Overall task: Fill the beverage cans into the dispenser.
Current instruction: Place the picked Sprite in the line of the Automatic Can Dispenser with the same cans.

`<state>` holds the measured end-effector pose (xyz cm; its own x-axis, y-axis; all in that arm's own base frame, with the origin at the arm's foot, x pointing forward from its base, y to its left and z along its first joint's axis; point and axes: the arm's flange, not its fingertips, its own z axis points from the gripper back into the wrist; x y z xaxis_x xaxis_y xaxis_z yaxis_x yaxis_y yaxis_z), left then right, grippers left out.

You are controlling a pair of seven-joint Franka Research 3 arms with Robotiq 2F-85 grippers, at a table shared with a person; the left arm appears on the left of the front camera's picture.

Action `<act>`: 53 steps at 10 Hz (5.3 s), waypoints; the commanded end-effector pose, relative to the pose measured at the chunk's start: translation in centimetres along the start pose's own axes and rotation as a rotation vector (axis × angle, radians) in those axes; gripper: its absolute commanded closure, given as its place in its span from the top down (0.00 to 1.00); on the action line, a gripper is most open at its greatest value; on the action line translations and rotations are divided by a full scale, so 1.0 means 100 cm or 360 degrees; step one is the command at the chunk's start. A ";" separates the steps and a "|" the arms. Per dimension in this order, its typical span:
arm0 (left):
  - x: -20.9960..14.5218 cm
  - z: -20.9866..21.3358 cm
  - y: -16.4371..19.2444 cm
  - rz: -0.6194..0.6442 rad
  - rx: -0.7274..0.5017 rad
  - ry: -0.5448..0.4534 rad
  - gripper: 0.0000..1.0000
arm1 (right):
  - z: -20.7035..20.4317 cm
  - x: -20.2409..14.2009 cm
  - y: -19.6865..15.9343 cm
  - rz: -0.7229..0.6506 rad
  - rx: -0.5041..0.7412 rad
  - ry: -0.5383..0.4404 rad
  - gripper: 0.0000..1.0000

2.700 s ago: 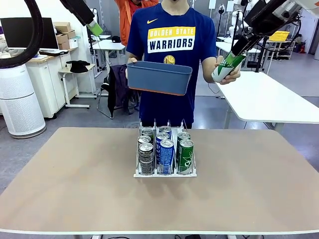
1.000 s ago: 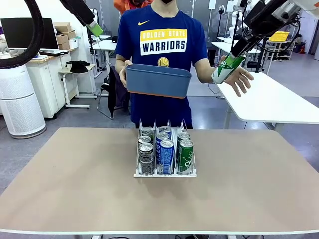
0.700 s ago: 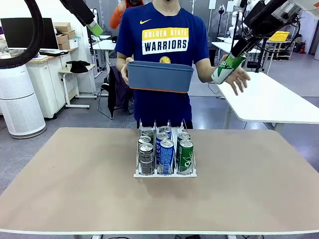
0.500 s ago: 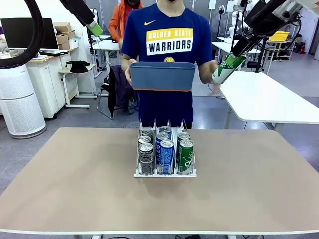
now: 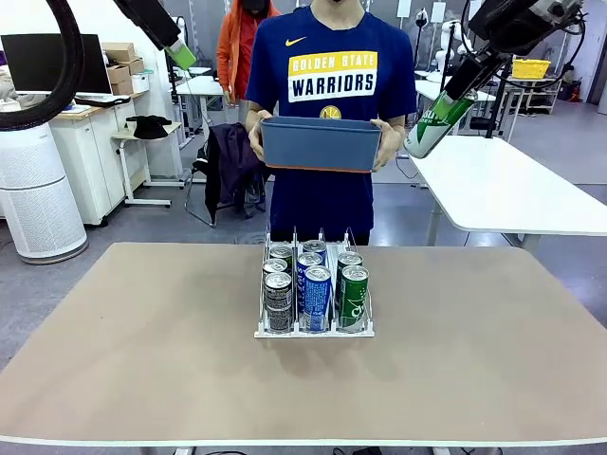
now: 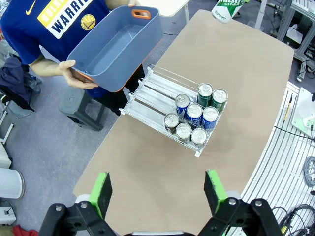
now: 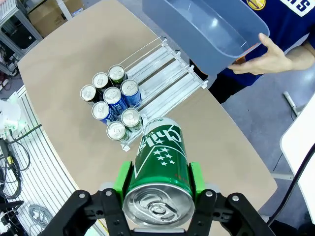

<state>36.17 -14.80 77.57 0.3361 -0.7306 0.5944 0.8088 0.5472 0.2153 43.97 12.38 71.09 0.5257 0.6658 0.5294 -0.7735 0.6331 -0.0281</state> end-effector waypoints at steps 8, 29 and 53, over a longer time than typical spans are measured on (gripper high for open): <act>-0.002 0.002 0.001 0.0000 -0.0007 0.0016 1.00 | -0.003 -0.001 0.000 -0.0001 0.0001 0.0012 0.58; -0.002 0.002 0.001 0.0000 -0.0007 0.0016 1.00 | -0.109 -0.126 0.123 -0.0515 -0.0113 0.0118 0.58; -0.002 0.002 0.001 0.0000 -0.0007 0.0016 1.00 | -0.242 -0.117 0.160 -0.0235 -0.0178 0.0155 0.58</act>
<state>36.16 -14.79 77.65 0.3356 -0.7304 0.5948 0.8087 0.5472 0.2157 32.74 23.52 44.02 0.6771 0.6056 0.4180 -0.6632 0.7484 -0.0100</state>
